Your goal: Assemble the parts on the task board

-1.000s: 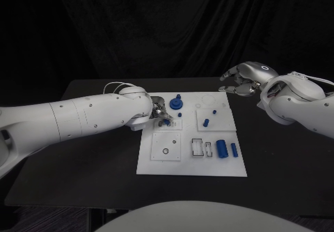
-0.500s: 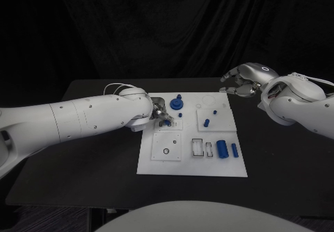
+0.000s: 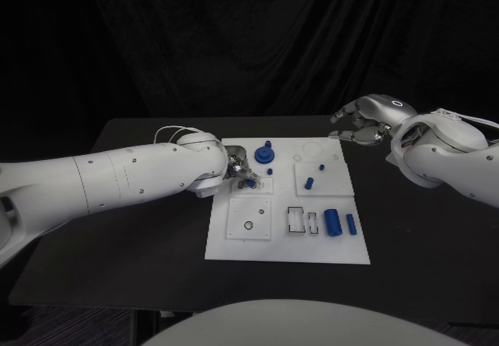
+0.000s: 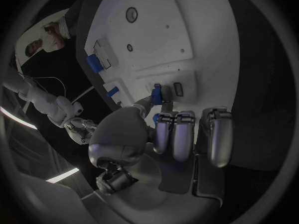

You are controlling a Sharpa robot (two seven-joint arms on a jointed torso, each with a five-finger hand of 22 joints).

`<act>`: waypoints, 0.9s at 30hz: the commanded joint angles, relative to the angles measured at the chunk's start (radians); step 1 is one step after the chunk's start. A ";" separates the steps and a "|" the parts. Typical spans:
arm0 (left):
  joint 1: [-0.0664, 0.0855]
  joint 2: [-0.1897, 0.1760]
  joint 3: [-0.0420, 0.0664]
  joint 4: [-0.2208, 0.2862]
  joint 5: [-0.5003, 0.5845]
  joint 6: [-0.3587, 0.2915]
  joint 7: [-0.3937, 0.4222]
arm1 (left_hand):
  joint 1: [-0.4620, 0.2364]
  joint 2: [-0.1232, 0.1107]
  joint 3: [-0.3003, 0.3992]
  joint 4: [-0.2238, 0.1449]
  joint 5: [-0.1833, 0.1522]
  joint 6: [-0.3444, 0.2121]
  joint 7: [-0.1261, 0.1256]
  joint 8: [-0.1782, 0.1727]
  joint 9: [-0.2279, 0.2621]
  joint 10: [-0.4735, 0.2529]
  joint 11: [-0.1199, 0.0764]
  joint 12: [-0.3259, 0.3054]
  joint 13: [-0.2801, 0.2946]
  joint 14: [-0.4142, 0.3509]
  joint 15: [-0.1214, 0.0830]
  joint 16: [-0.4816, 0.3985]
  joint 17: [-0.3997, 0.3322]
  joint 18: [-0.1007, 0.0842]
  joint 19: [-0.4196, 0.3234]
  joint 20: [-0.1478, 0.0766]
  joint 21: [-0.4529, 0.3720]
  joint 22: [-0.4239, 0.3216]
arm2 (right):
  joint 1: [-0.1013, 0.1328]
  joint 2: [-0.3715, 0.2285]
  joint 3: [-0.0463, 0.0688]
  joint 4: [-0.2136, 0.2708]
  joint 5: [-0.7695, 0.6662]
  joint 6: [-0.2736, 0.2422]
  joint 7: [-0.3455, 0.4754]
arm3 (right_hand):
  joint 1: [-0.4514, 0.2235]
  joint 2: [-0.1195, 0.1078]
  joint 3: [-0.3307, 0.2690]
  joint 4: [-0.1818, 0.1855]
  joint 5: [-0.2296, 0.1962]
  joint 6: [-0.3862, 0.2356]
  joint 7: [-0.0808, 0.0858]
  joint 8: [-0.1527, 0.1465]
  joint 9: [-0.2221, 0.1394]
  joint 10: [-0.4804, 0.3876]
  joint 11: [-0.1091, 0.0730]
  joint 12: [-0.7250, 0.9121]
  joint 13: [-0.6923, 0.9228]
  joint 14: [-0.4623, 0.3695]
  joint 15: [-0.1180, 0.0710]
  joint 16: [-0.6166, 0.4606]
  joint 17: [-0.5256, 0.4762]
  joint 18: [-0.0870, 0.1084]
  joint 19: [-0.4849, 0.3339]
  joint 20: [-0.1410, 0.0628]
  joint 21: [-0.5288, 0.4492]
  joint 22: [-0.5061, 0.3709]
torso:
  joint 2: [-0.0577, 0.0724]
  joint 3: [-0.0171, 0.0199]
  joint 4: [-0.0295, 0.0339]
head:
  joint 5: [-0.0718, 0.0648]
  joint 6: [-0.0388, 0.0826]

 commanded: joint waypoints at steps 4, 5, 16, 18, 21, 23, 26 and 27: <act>-0.017 0.009 -0.007 -0.006 0.008 0.016 0.016 | -0.024 -0.002 0.007 0.014 -0.044 0.008 0.002 -0.011 0.005 0.104 0.001 0.003 0.261 0.107 -0.001 0.003 0.263 -0.013 0.004 0.001 -0.008 0.135 | -0.004 0.001 0.001 -0.001 -0.003 0.014 -0.024 | 0.007 0.002 0.000 -0.004 0.006 0.010 0.001 0.000 -0.001 0.098 0.006 0.001 0.258 0.086 0.004 -0.007 0.220 0.001 -0.005 0.004 -0.008 0.179 | 0.000 0.0001 -0.0016 | 0.003 0.000; -0.018 0.010 -0.007 -0.007 0.008 0.016 0.016 | -0.025 -0.003 0.008 0.015 -0.048 0.007 0.003 -0.012 0.006 0.104 0.001 0.003 0.261 0.107 -0.001 0.003 0.263 -0.013 0.003 0.001 -0.008 0.135 | -0.004 0.001 0.001 -0.001 -0.003 0.015 -0.025 | 0.007 0.002 0.000 -0.004 0.006 0.010 0.001 0.000 -0.001 0.098 0.006 0.001 0.258 0.086 0.004 -0.007 0.220 0.001 -0.005 0.004 -0.008 0.179 | 0.000 -0.0002 -0.0010 | 0.002 0.000; -0.022 0.017 -0.007 -0.012 0.008 0.018 0.018 | -0.046 -0.006 0.001 0.038 -0.071 0.004 0.008 -0.028 0.004 0.104 0.005 0.003 0.261 0.107 0.002 0.003 0.263 -0.013 0.004 0.004 -0.009 0.136 | -0.005 0.001 0.001 -0.003 -0.003 0.029 -0.037 | 0.007 0.002 -0.001 -0.004 0.006 0.010 0.001 0.000 -0.002 0.097 0.006 0.000 0.257 0.086 0.004 -0.006 0.221 0.001 -0.005 0.004 -0.008 0.179 | 0.000 0.0006 -0.0004 | -0.001 0.000; -0.023 0.017 -0.007 -0.012 0.008 0.020 0.017 | -0.046 -0.006 0.001 0.038 -0.071 0.004 0.008 -0.028 0.004 0.104 0.005 0.003 0.261 0.107 0.002 0.003 0.263 -0.013 0.004 0.004 -0.009 0.136 | -0.005 0.001 0.001 -0.004 -0.003 0.030 -0.038 | 0.007 0.002 -0.001 -0.004 0.006 0.011 0.001 0.000 -0.002 0.095 0.006 -0.001 0.255 0.086 0.004 -0.007 0.220 0.001 -0.006 0.004 -0.009 0.179 | 0.000 0.0008 -0.0008 | -0.001 0.000; -0.023 0.016 -0.007 -0.011 0.008 0.024 0.016 | -0.046 -0.006 0.001 0.038 -0.071 0.005 0.008 -0.028 0.004 0.104 0.006 0.003 0.261 0.107 0.002 0.003 0.263 -0.014 0.004 0.004 -0.008 0.137 | -0.005 0.001 0.001 -0.005 -0.003 0.033 -0.040 | 0.007 0.002 -0.001 -0.004 0.006 0.011 0.001 0.000 -0.002 0.093 0.006 -0.003 0.254 0.085 0.004 -0.008 0.219 0.001 -0.006 0.005 -0.010 0.179 | -0.001 0.0005 -0.0016 | 0.001 0.000; -0.023 0.016 -0.007 -0.011 0.008 0.025 0.016 | -0.046 -0.007 0.001 0.038 -0.071 0.005 0.008 -0.028 0.004 0.104 0.006 0.003 0.261 0.107 0.002 0.003 0.263 -0.013 0.004 0.004 -0.009 0.136 | -0.005 0.002 0.001 -0.005 -0.003 0.034 -0.041 | 0.007 0.002 -0.001 -0.004 0.006 0.011 0.001 0.000 -0.002 0.093 0.006 -0.003 0.254 0.085 0.004 -0.008 0.219 0.001 -0.006 0.005 -0.010 0.179 | 0.000 0.0002 -0.0013 | 0.001 0.000; -0.024 0.015 -0.007 -0.010 0.008 0.026 0.017 | -0.046 -0.010 -0.001 0.038 -0.074 0.006 0.008 -0.030 0.003 0.104 0.006 0.003 0.261 0.107 0.003 0.003 0.263 -0.013 0.004 0.004 -0.009 0.136 | -0.005 0.002 0.001 -0.006 -0.003 0.035 -0.042 | 0.007 0.002 -0.001 -0.004 0.006 0.011 0.001 0.000 -0.002 0.093 0.006 -0.003 0.254 0.085 0.004 -0.008 0.219 0.001 -0.006 0.005 -0.010 0.179 | 0.000 0.0006 -0.0016 | 0.002 0.000; -0.024 0.015 -0.007 -0.009 0.008 0.026 0.017 | -0.049 -0.013 -0.004 0.041 -0.079 0.007 0.008 -0.031 0.003 0.104 0.006 0.003 0.261 0.107 0.003 0.003 0.263 -0.013 0.004 0.004 -0.009 0.137 | -0.005 0.002 0.001 -0.006 -0.003 0.036 -0.043 | 0.008 0.002 -0.001 -0.004 0.006 0.011 0.001 0.000 -0.002 0.090 0.006 -0.005 0.251 0.085 0.004 -0.008 0.219 0.001 -0.006 0.005 -0.010 0.179 | 0.000 0.0008 -0.0016 | 0.002 0.000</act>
